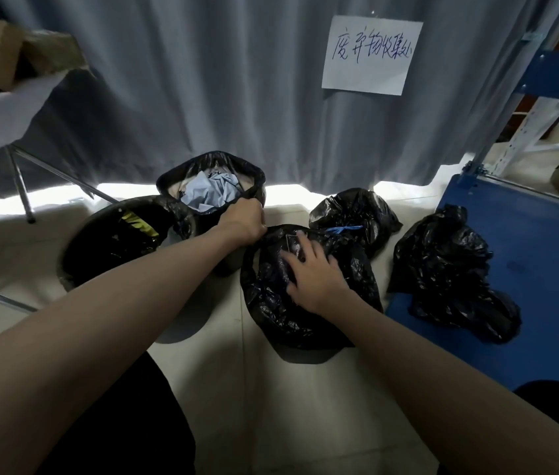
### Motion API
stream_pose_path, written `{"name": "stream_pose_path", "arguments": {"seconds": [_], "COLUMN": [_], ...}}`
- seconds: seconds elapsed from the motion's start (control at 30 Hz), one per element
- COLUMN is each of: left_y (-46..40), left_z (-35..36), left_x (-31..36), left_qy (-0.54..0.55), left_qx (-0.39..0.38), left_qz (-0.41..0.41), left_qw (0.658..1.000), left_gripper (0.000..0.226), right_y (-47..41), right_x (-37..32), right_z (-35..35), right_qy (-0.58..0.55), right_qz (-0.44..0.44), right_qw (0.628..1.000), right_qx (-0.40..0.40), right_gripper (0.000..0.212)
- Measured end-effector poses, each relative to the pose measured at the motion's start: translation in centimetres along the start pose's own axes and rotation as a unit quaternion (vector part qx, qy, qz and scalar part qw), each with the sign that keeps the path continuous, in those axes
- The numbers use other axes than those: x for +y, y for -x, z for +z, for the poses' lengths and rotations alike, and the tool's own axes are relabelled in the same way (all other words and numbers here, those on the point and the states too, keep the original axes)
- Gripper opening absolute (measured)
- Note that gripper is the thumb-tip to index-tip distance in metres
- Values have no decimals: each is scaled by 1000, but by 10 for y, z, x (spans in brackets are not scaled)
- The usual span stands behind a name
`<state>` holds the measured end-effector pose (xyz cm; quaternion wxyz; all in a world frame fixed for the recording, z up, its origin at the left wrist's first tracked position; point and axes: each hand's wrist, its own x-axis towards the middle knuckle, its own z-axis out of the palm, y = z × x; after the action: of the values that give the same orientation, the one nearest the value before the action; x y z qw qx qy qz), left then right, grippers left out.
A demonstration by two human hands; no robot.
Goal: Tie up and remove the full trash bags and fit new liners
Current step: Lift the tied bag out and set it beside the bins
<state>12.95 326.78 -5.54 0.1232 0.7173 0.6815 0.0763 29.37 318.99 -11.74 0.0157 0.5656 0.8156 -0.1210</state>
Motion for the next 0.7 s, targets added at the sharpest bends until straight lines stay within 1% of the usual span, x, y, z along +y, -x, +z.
{"name": "stream_pose_path", "arguments": {"seconds": [0.03,0.07,0.1,0.13,0.17,0.2,0.23,0.3,0.37,0.43,0.5,0.57,0.6,0.7], "left_y": [-1,-1,-1,-2,-3,-4,-5,-6,-5,-3,0,1,0,-2], "left_z": [1,2,3,2,2,1,0,-2,-2,2,5,6,6,4], "left_x": [1,1,0,-2,-4,-6,-8,-8,-4,3,8,8,8,6], "left_qy": [-4,-10,-16,-21,-23,-24,-25,-37,-62,-88,-100,-100,-99,-99], "left_qx": [2,5,8,9,8,6,6,7,5,-7,-21,-23,-22,-18], "left_qz": [2,3,3,1,-2,-7,-12,-12,2,19,26,35,41,50], "left_qw": [1000,1000,1000,1000,1000,1000,1000,999,998,996,994,994,994,994], "left_gripper": [13,14,16,17,17,18,18,21,25,26,24,23,22,26], "right_y": [-1,-1,1,4,7,9,8,5,4,4,6,5,5,6], "right_x": [0,1,1,3,5,6,7,9,9,9,10,15,18,20], "right_z": [2,6,8,9,10,10,8,0,-10,-14,-13,-11,-10,-12], "right_qy": [-20,-43,-69,-93,-105,-106,-99,-104,-107,-88,-50,-16,-12,-49], "right_qz": [1,-7,-12,1,23,40,48,59,63,51,36,37,41,46], "right_qw": [996,980,959,943,936,939,950,974,988,994,998,999,999,997], "right_qx": [-89,-192,-274,-319,-335,-325,-293,-194,-90,-26,3,15,20,36], "right_gripper": [62,58,58,60,62,62,59,46,33,26,28,33,33,32]}}
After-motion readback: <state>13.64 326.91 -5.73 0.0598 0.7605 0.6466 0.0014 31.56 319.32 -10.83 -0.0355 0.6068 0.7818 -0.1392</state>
